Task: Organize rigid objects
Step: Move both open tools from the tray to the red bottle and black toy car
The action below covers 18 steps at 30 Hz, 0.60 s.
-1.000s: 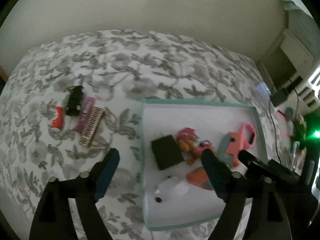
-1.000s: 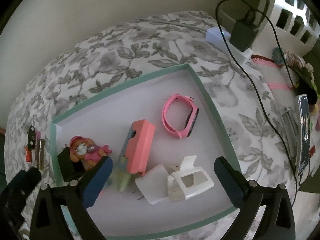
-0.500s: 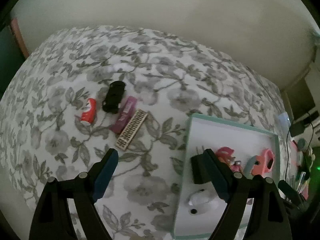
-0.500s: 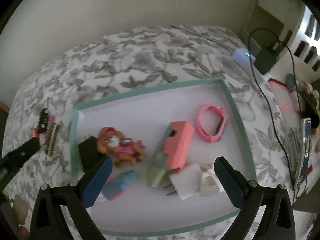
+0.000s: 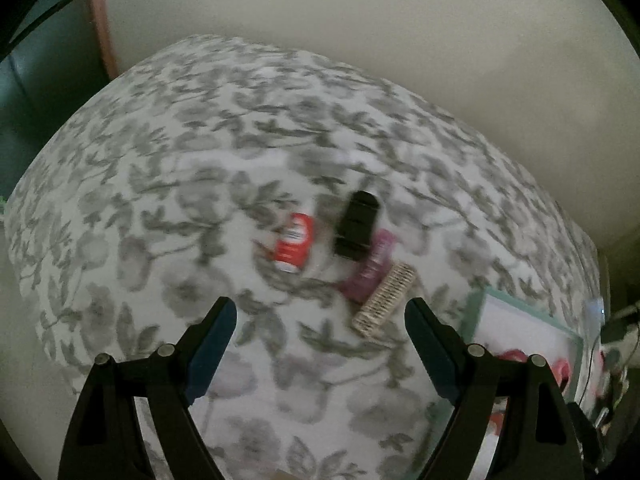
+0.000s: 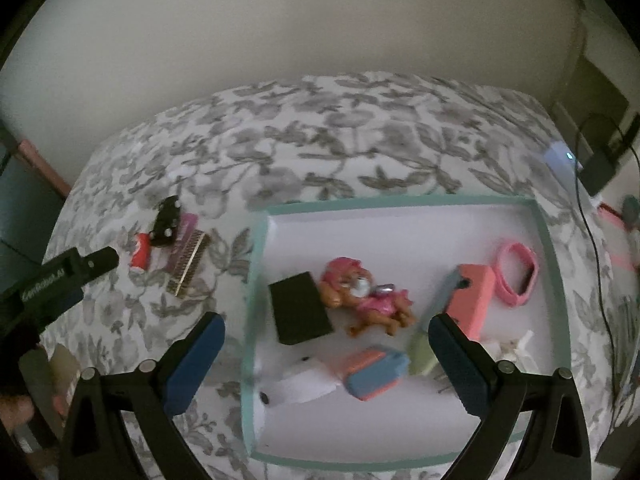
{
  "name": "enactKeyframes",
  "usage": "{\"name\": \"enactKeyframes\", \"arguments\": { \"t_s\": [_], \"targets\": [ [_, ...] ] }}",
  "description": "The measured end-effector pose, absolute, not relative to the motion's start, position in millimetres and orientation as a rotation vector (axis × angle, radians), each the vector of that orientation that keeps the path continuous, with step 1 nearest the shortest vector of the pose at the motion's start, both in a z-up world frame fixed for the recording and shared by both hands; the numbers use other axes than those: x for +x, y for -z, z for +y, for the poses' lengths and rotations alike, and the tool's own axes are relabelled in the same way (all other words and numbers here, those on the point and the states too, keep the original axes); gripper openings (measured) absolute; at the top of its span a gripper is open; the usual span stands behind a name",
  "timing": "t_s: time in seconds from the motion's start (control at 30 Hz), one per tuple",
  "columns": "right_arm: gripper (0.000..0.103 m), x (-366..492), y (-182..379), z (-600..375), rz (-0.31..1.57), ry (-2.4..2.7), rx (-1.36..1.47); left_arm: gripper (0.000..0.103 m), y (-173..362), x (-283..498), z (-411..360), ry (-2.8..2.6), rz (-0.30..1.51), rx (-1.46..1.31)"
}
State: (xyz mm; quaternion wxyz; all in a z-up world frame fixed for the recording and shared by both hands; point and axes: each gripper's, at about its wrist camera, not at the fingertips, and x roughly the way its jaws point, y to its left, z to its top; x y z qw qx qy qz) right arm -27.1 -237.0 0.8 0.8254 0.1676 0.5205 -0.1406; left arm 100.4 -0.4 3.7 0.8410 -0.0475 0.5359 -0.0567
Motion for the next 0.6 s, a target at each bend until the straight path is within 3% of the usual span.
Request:
{"name": "enactKeyframes", "arguments": {
  "t_s": [0.6],
  "targets": [
    [0.103,20,9,-184,1.056,0.145,0.235,0.087,18,145,44,0.081,1.190,-0.178]
  ]
}}
